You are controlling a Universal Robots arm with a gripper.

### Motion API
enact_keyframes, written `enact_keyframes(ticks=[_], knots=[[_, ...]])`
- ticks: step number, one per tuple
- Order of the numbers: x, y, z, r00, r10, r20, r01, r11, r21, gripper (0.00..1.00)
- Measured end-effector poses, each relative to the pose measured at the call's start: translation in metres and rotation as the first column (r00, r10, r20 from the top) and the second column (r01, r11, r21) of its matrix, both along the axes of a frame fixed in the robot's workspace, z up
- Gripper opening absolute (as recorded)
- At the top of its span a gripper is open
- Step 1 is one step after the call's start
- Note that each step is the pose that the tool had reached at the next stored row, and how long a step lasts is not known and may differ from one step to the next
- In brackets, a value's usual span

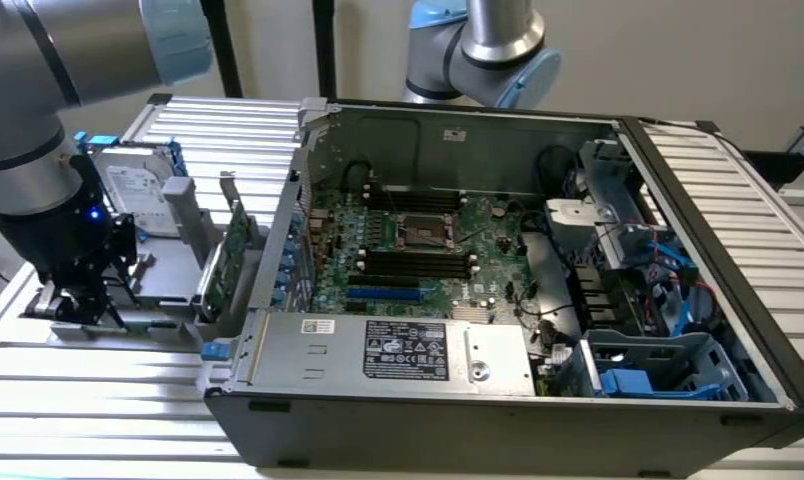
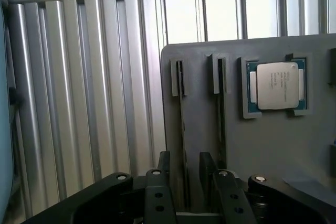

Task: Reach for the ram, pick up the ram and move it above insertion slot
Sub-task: 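Pick up the ram and move it above insertion slot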

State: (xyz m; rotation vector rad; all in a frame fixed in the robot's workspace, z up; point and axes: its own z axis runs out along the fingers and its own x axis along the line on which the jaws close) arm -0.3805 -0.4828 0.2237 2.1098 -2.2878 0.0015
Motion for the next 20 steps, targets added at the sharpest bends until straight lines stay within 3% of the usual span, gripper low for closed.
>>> enact_keyframes(ticks=[8,20], knots=[[-0.001,0.0000,-0.0124,0.9999,0.012,-0.0007,-0.012,0.9999,-0.0001,0.36],[-0.004,0.0001,-0.0221,0.9982,0.059,-0.0092,-0.059,0.9983,0.0002,0.36]])
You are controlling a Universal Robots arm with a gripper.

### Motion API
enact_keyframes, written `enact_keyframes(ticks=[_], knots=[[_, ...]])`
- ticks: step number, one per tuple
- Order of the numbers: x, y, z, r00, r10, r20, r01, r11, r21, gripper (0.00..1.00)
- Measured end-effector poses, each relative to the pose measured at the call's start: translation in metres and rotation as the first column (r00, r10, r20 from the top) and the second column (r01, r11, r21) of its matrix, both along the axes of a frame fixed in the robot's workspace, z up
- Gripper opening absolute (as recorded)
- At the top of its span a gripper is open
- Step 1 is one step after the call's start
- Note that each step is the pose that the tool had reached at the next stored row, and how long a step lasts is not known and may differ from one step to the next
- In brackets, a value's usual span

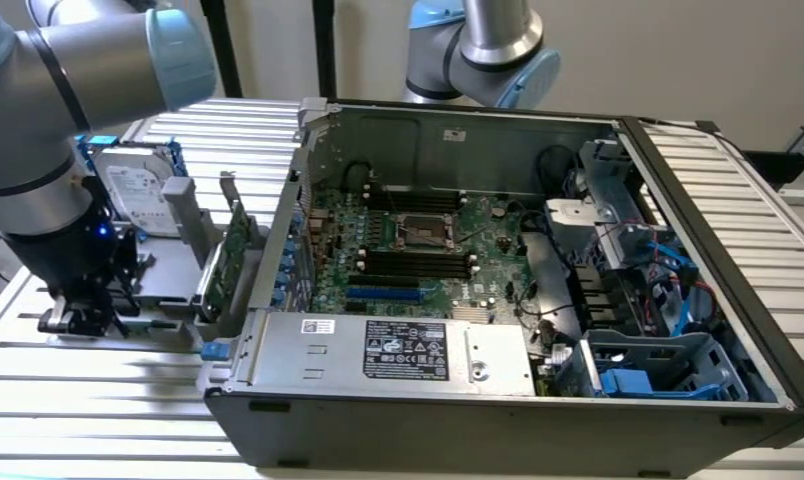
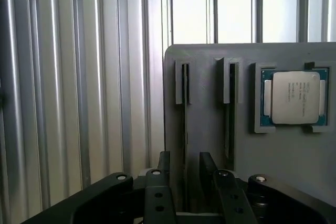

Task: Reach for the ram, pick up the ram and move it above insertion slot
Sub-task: 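Pick up the ram and move it above insertion slot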

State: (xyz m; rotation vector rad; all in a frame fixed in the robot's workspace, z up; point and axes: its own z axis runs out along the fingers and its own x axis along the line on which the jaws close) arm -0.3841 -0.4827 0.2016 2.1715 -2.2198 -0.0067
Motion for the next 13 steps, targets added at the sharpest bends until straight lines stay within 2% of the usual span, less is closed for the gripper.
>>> enact_keyframes(ticks=[7,8,9,11,13], knots=[[0.0000,0.0000,-0.0025,0.9997,0.023,-0.0012,-0.023,0.9997,0.0001,0.35],[0.0000,0.0000,-0.0027,0.9997,0.025,-0.0013,-0.025,0.9997,0.0001,0.28],[0.0000,0.0000,-0.0028,0.9997,0.025,-0.0015,-0.025,0.9997,0.0001,0.28],[-0.0001,0.0000,-0.0030,0.9997,0.025,-0.0022,-0.025,0.9997,-0.0001,0.15],[-0.0001,0.0000,-0.0031,0.9997,0.026,-0.0026,-0.026,0.9997,0.0000,0.13]])
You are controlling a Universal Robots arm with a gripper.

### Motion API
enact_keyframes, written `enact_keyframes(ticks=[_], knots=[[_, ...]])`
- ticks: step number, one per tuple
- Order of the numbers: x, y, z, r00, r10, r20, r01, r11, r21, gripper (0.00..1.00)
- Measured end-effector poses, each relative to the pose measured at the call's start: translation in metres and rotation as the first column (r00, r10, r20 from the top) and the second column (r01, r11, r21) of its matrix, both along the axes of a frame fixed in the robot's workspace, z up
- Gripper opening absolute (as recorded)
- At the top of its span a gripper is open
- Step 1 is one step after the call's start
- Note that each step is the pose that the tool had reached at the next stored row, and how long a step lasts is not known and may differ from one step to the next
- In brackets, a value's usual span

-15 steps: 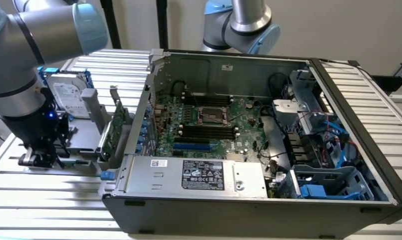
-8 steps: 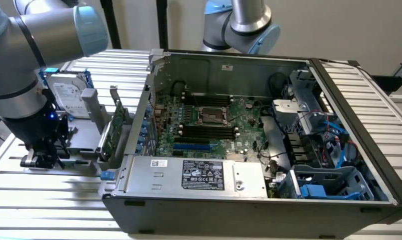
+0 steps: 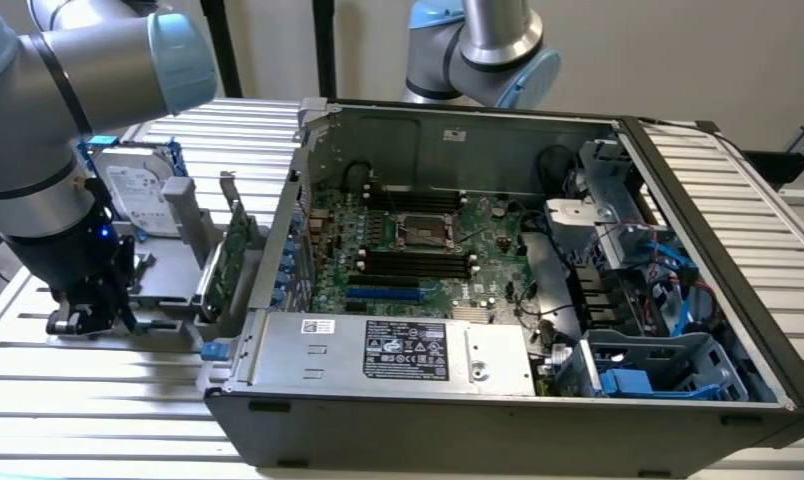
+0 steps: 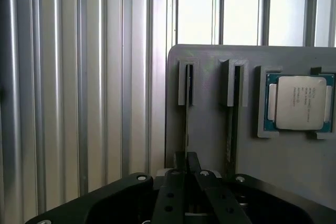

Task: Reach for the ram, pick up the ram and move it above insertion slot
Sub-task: 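Pick up the ram and move it above insertion slot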

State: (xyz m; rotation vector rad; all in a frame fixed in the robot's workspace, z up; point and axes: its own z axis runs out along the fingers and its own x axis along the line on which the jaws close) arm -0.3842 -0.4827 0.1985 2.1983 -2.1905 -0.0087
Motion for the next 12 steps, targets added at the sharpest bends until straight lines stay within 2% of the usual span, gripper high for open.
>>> enact_keyframes(ticks=[12], knots=[[0.0001,0.0000,-0.0001,1.0000,0.000,0.0000,0.000,1.0000,0.0002,0.13]])
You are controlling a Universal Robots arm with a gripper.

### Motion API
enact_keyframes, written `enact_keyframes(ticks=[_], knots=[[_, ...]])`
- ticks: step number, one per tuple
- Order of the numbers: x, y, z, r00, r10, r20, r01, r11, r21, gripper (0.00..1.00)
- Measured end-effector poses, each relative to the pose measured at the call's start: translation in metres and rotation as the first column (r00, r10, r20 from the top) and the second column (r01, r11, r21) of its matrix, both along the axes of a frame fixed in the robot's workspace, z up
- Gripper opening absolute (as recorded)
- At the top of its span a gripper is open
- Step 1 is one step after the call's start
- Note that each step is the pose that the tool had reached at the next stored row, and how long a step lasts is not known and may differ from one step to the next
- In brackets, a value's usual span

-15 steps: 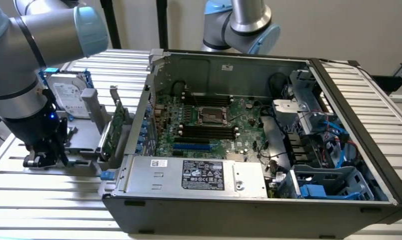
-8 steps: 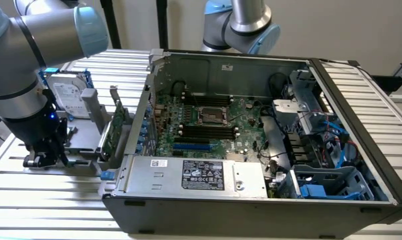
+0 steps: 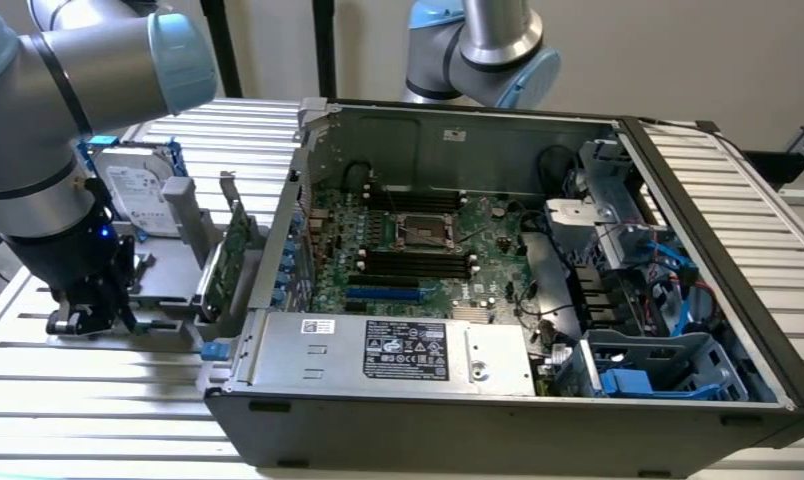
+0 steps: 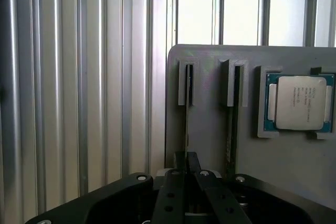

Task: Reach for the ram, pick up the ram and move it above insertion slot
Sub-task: 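Pick up the ram and move it above insertion slot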

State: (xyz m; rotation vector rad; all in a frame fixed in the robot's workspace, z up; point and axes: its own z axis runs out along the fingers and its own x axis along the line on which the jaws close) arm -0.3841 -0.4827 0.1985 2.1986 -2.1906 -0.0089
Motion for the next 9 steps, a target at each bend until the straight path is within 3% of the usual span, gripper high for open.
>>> enact_keyframes(ticks=[9], knots=[[0.000,0.0000,0.0125,1.0000,0.002,0.0000,-0.002,1.0000,0.0000,0.13]])
